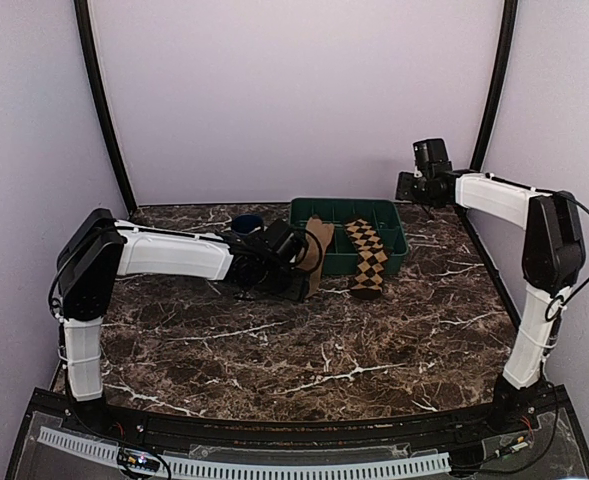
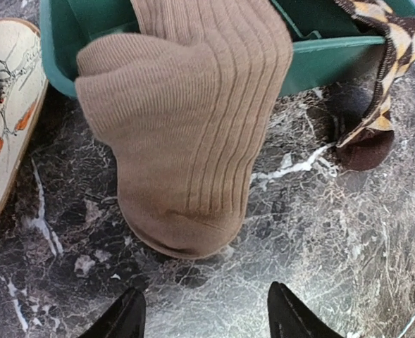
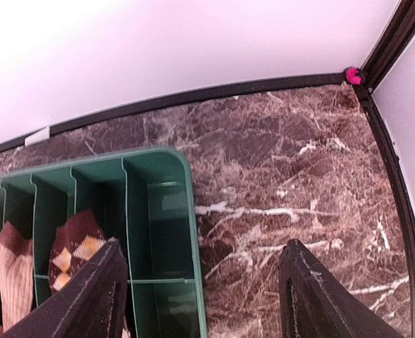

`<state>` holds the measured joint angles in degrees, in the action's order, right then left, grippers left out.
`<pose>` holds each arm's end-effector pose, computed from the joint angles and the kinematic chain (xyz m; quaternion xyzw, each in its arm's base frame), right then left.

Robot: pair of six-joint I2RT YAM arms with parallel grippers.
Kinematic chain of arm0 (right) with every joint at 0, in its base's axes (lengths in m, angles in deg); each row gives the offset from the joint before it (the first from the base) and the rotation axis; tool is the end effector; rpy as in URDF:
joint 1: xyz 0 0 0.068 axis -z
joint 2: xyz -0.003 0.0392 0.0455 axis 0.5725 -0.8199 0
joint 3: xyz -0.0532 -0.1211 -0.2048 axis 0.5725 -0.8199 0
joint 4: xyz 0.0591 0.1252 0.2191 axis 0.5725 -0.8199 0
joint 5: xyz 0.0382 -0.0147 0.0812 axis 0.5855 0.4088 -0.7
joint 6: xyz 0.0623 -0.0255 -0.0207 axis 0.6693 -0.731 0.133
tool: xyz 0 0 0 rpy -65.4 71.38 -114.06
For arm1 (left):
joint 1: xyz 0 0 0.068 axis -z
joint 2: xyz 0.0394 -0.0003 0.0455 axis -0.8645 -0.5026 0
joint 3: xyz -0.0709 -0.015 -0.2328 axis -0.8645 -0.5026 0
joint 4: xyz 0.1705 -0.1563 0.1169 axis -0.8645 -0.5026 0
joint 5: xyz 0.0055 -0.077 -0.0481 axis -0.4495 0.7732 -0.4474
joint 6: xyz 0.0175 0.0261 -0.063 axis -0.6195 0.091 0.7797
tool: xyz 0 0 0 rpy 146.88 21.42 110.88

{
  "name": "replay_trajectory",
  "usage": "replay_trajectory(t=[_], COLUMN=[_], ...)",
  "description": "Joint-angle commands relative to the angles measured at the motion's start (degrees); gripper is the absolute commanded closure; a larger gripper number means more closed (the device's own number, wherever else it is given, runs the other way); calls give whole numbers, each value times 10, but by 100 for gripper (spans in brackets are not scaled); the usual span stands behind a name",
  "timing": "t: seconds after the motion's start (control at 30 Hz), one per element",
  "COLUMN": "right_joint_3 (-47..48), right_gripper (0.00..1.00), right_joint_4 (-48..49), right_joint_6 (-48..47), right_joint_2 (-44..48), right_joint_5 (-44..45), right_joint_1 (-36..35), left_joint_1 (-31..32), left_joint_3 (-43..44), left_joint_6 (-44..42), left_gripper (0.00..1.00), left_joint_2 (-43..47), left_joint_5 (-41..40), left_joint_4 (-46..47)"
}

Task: Roll the socks
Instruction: Pick up the sock from the storage box.

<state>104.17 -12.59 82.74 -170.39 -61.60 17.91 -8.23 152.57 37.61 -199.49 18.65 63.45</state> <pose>0.4391 0.1161 0.2420 0.1004 0.8666 0.0238 0.4882 0.2845 -0.3417 0.1486 0.1584 0.9130 -0.1667 0.3369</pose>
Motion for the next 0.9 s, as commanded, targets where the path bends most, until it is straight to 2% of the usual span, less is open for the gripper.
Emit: replay_trajectory(t=[0.0, 0.3, 0.87], right_joint_3=[-29, -67, -140], right_gripper=[32, 32, 32], right_joint_4=[29, 33, 36], right_joint_6=[-5, -15, -11], right_joint_2=[50, 116, 173], right_joint_5=[9, 34, 51], right_joint_1=[-19, -61, -106], left_joint_1=[0, -4, -19], left_joint_3=[28, 48, 50], left_joint_6=[31, 56, 95], left_gripper=[39, 40, 40], left_joint_2=[-20, -49, -73], left_joint_5=[1, -2, -5], left_joint_4=[-49, -52, -20])
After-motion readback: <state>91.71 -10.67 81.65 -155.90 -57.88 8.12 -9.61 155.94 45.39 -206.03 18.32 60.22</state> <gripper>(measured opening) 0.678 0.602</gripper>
